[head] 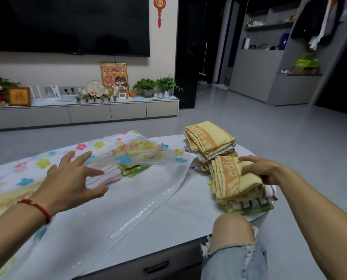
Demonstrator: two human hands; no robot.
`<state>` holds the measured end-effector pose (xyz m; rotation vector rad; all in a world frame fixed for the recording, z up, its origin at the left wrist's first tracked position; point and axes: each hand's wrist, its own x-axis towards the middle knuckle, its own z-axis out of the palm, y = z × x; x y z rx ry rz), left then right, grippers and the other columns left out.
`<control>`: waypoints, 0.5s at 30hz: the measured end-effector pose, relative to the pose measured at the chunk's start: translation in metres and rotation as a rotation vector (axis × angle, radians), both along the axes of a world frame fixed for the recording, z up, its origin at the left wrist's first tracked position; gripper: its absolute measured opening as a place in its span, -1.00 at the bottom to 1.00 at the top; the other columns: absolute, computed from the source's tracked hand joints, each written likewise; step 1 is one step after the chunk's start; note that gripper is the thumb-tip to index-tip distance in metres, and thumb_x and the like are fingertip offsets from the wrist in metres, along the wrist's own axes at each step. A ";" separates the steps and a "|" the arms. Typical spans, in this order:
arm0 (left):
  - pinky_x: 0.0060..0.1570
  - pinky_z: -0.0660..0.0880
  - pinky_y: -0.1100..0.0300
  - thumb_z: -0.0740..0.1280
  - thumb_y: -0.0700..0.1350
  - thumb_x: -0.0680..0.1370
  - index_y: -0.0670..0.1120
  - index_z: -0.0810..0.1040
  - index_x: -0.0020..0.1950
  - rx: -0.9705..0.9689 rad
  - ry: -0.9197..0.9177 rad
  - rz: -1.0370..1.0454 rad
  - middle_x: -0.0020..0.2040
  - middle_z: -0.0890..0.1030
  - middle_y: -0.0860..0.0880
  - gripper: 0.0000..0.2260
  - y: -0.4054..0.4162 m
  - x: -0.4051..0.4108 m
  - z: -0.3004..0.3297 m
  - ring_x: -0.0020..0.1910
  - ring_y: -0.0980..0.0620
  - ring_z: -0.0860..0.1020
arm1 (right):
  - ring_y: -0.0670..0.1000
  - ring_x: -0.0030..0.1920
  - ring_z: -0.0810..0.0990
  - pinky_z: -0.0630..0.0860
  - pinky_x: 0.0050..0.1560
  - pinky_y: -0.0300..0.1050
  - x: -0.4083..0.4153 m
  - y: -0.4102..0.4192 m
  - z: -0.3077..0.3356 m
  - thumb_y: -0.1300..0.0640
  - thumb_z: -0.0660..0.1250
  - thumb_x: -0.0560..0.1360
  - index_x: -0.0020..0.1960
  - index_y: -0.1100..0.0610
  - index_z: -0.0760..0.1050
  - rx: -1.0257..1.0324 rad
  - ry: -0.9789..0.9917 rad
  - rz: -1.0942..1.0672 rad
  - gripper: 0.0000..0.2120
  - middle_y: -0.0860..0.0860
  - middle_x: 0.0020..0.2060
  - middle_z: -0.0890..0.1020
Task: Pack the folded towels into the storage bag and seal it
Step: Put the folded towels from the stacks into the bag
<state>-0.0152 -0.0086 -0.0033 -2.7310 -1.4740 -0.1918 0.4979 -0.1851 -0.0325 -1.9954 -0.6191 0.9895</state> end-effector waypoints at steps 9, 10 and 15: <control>0.37 0.17 -0.41 0.30 0.39 0.37 0.21 0.15 0.54 -0.011 0.118 -0.025 0.59 0.03 0.23 -0.21 0.008 -0.001 0.019 0.56 -0.22 0.02 | 0.27 0.08 0.72 0.68 -0.08 0.05 -0.054 -0.003 0.018 0.34 0.29 0.52 0.21 -0.01 0.69 0.187 0.251 0.201 -0.60 0.22 0.16 0.71; 0.36 0.16 -0.43 0.32 0.35 0.39 0.20 0.14 0.55 -0.010 0.123 -0.032 0.58 0.02 0.25 -0.22 0.010 -0.002 0.025 0.56 -0.22 0.01 | 0.26 0.05 0.73 0.69 -0.10 0.06 -0.065 -0.002 0.023 0.36 0.29 0.52 0.22 -0.01 0.69 0.210 0.283 0.252 -0.59 0.23 0.14 0.72; 0.33 0.17 -0.47 0.29 0.06 0.50 0.15 0.02 0.59 -0.049 0.145 -0.052 0.59 -0.05 0.25 -0.28 0.023 -0.009 0.054 0.58 -0.16 -0.08 | 0.32 0.19 0.66 0.67 0.03 0.14 -0.138 0.023 0.031 0.46 0.32 0.46 0.37 0.02 0.57 0.303 0.567 0.630 -0.43 0.23 0.29 0.64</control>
